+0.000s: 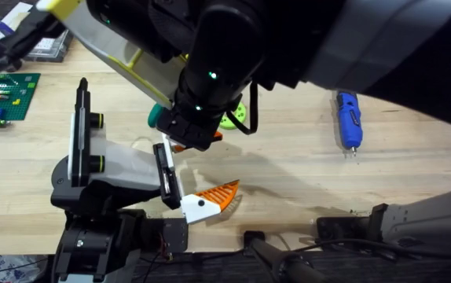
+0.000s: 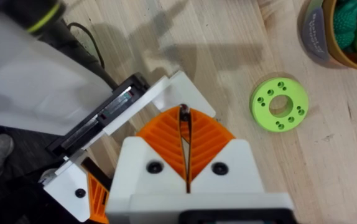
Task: Pick up the gripper from the table and insert it into the empty holder that is missing its gripper. Then pick up a screw, insert it into the mounting hole, and use the screwdriver to tighten it. Finally, clean up the table by picking up the vegetable and placing it into the bucket.
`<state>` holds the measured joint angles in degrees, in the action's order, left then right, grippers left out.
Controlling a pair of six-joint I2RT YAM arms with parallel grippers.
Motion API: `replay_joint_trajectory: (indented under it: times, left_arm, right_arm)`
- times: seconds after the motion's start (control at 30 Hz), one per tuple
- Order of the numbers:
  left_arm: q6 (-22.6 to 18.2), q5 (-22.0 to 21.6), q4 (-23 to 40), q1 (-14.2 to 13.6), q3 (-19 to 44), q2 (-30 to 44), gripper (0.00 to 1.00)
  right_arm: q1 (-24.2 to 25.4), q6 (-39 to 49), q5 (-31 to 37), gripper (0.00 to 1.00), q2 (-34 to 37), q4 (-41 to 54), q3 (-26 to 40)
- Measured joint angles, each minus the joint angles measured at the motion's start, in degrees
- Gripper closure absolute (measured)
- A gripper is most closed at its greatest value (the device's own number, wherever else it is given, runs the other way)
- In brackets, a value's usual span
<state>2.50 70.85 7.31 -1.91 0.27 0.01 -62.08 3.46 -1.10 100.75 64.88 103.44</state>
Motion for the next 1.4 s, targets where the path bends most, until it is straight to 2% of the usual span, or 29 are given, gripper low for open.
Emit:
replay_joint_trajectory:
  times: [1.4]
  left_arm:
    - [0.1,-0.1,0.1,0.0,0.0,0.0,0.014]
  right_arm:
    - [0.0,0.0,0.0,0.993,-0.1,1.1,0.0]
